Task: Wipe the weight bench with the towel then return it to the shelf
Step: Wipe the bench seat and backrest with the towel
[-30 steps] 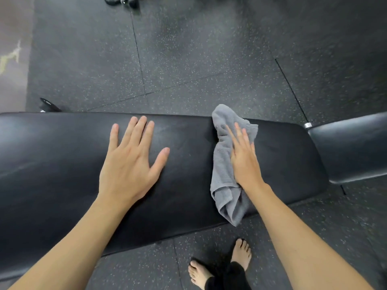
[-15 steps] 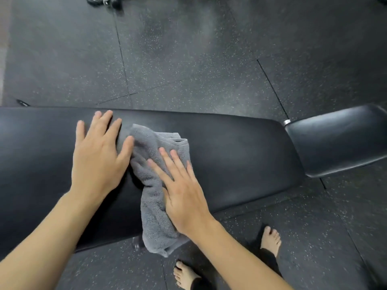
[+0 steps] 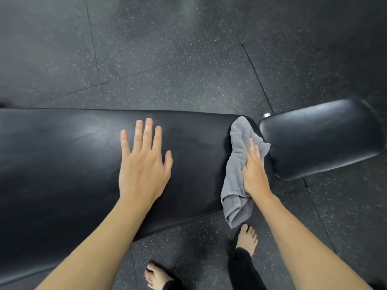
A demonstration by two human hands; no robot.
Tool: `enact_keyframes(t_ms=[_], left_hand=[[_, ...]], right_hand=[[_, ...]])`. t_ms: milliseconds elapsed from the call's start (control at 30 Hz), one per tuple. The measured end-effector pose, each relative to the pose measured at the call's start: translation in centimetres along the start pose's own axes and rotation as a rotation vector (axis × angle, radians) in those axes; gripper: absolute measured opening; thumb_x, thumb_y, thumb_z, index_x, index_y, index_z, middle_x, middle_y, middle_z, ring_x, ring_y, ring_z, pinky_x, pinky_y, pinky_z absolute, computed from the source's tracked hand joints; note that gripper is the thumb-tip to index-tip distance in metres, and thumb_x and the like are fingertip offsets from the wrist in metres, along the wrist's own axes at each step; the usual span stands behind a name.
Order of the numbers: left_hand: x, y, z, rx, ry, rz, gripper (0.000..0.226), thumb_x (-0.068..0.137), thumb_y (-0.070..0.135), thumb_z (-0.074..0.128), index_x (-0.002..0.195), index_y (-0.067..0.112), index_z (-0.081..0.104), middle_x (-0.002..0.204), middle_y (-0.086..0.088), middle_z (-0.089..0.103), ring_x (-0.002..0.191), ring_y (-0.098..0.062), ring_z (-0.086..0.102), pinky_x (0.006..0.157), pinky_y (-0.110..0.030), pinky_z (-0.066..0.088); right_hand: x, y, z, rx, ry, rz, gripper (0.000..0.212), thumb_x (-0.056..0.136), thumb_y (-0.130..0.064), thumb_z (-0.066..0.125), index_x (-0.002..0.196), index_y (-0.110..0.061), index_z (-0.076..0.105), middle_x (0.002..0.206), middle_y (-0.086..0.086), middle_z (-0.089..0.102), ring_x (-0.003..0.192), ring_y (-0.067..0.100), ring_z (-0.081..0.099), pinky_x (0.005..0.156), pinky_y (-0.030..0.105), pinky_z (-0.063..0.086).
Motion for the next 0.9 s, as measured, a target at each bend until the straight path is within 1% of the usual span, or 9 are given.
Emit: enact_keyframes(t_ms=[133, 267, 400, 533, 633, 700, 767, 833, 900], left_hand=[[0.2, 0.2, 0.1, 0.03, -0.011, -0.019, 0.063, 0.104, 0.038, 0.022, 0.157, 0.005, 0.028, 0.167, -0.019, 0.022, 0.157, -0.035, 0.015, 0.124, -0.06, 0.012], [0.4, 0.5, 0.2, 0.026, -0.003, -0.025, 0.058, 0.104, 0.03, 0.025, 0.154, 0.003, 0.034, 0.164, -0.021, 0.029, 0.155, -0.037, 0.022, 0.123, -0.061, 0.016], [0.6, 0.8, -0.2, 0.05, 0.005, -0.049, 0.056, 0.103, 0.027, 0.027, 0.153, 0.003, 0.037, 0.163, -0.021, 0.032, 0.154, -0.038, 0.026, 0.123, -0.061, 0.016], [0.8, 1.2, -0.4, 0.064, 0.004, -0.072, 0.058, 0.102, 0.029, 0.031, 0.152, 0.002, 0.039, 0.164, -0.021, 0.032, 0.153, -0.038, 0.027, 0.123, -0.061, 0.016], [0.9, 1.2, -0.6, 0.088, -0.005, -0.073, 0.059, 0.102, 0.031, 0.03, 0.152, 0.001, 0.038, 0.164, -0.022, 0.03, 0.154, -0.038, 0.026, 0.123, -0.061, 0.015], [0.8, 1.2, -0.6, 0.1, -0.014, -0.071, 0.061, 0.102, 0.034, 0.029, 0.153, 0.0, 0.037, 0.164, -0.022, 0.029, 0.154, -0.039, 0.024, 0.123, -0.061, 0.014], [0.8, 1.3, -0.6, 0.114, -0.02, -0.073, 0.062, 0.103, 0.036, 0.028, 0.153, 0.0, 0.035, 0.164, -0.022, 0.028, 0.154, -0.039, 0.023, 0.123, -0.061, 0.013], [1.0, 1.3, -0.6, 0.123, -0.024, -0.067, 0.063, 0.103, 0.037, 0.027, 0.154, 0.001, 0.034, 0.165, -0.022, 0.027, 0.155, -0.039, 0.022, 0.123, -0.061, 0.013], [0.9, 1.2, -0.6, 0.112, -0.034, -0.065, 0.063, 0.103, 0.037, 0.026, 0.154, 0.001, 0.033, 0.165, -0.022, 0.027, 0.155, -0.038, 0.021, 0.123, -0.061, 0.012]], right_hand=[[1.6, -2.3, 2.1, -0.172, 0.008, 0.118, 0.059, 0.105, -0.031, 0.025, 0.162, -0.034, 0.009, 0.171, 0.01, -0.003, 0.157, 0.034, -0.005, 0.124, 0.059, 0.004], [0.4, -10.3, 5.3, -0.18, -0.108, -0.351, 0.068, 0.096, -0.053, 0.022, 0.161, -0.035, 0.013, 0.171, 0.009, -0.002, 0.157, 0.033, -0.009, 0.123, 0.053, -0.003], [3.8, -9.6, 4.9, -0.158, -0.167, -0.522, 0.058, 0.103, -0.034, 0.025, 0.16, -0.037, 0.017, 0.172, -0.003, 0.003, 0.158, 0.023, -0.005, 0.127, 0.048, 0.003], [8.6, -1.1, 0.8, -0.115, -0.102, -0.284, 0.063, 0.104, -0.007, 0.033, 0.16, -0.035, 0.021, 0.171, -0.005, 0.005, 0.158, 0.023, -0.002, 0.127, 0.048, 0.009], [8.9, 6.0, -2.0, -0.017, -0.107, -0.117, 0.059, 0.108, -0.008, 0.031, 0.157, -0.04, 0.02, 0.17, -0.007, 0.004, 0.157, 0.022, 0.0, 0.126, 0.047, 0.013], [6.8, 8.3, -2.8, 0.115, -0.066, -0.035, 0.058, 0.108, -0.011, 0.031, 0.154, -0.045, 0.02, 0.168, -0.011, 0.007, 0.157, 0.019, 0.007, 0.123, 0.045, 0.024], [4.0, 8.5, -2.3, 0.152, -0.006, 0.05, 0.067, 0.107, -0.003, 0.03, 0.152, -0.052, 0.018, 0.169, -0.011, 0.004, 0.157, 0.017, 0.006, 0.121, 0.045, 0.028], [1.2, 6.6, -0.7, 0.065, 0.047, 0.042, 0.069, 0.104, -0.001, 0.026, 0.156, -0.046, 0.021, 0.171, -0.008, -0.001, 0.158, 0.021, -0.004, 0.124, 0.055, 0.017], [-1.5, 2.3, 1.4, -0.026, 0.041, -0.068, 0.056, 0.104, -0.022, 0.022, 0.159, -0.035, 0.026, 0.171, -0.001, 0.001, 0.158, 0.027, -0.006, 0.124, 0.06, 0.009]])
Point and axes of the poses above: each hand's wrist, its own x-axis towards the middle knuckle, its own z-axis out of the palm, y = z × x, the point moved 1 cm from there along x, towards the middle knuckle
